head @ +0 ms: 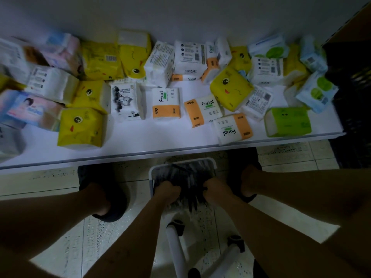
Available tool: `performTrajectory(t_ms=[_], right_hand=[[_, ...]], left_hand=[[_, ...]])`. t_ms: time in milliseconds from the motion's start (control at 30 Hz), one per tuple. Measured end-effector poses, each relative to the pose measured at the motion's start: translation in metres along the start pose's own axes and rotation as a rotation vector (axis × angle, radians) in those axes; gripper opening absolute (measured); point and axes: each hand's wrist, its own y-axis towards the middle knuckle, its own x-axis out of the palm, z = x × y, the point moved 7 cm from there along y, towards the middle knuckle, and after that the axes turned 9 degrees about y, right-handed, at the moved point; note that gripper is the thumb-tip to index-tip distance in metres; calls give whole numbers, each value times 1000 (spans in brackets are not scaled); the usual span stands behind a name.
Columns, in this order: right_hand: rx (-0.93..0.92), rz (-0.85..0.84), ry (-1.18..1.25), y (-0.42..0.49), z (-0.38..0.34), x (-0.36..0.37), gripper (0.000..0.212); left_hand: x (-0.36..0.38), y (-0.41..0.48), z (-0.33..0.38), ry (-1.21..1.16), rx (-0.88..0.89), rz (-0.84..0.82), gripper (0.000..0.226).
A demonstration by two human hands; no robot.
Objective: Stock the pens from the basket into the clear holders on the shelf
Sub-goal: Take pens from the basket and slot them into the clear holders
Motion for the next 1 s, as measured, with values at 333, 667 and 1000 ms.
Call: performTrajectory(t_ms=[333, 667, 1000], right_hand=[[-72, 151, 119, -21, -24, -26, 15], [-61, 36, 170, -42, -17, -12, 12], [-52, -15, 296, -54, -28, -12, 25]], left_hand=[[-9, -14, -3, 74, -4, 215, 22], [-27, -35, -8, -77, -23, 415, 33], [-22, -25, 8, 4, 197, 383, 26]])
